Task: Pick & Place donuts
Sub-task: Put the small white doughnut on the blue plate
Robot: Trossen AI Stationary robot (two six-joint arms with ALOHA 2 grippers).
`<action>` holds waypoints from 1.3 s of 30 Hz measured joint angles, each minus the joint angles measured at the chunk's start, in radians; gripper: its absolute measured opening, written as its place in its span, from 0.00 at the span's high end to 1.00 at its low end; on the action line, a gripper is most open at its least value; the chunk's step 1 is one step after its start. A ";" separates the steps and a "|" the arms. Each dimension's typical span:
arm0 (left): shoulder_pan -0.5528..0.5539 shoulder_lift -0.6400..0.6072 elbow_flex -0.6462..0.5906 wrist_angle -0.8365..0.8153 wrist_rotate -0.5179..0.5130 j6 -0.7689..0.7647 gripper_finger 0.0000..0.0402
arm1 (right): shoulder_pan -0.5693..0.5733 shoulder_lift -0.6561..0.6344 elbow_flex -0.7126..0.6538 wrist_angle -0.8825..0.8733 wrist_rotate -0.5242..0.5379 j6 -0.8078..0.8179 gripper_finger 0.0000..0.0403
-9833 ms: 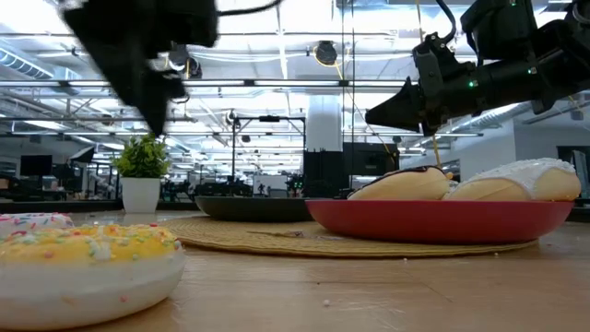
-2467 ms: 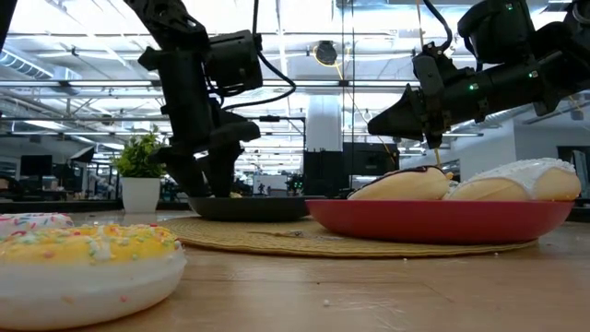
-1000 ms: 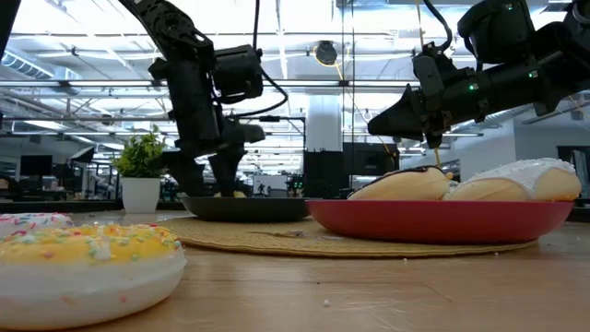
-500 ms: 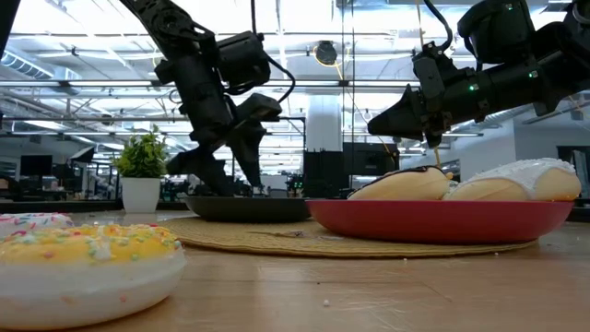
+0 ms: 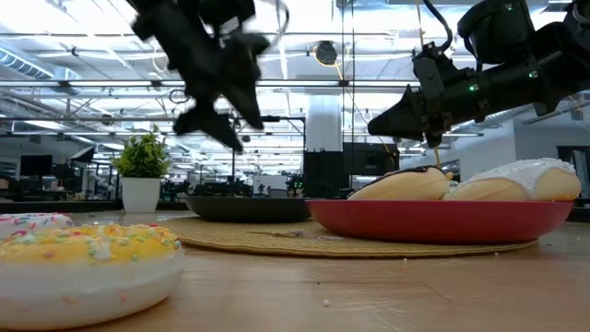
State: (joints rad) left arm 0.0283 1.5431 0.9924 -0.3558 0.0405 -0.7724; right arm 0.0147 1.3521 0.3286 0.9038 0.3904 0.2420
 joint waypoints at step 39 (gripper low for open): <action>-0.741 0.083 0.187 0.369 -0.279 0.325 0.43 | 0.000 0.000 0.000 -0.004 0.000 0.000 0.86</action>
State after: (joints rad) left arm -0.7126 1.6258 1.1791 0.0132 -0.2382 -0.4471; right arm 0.0147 1.3521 0.3290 0.9000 0.3904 0.2423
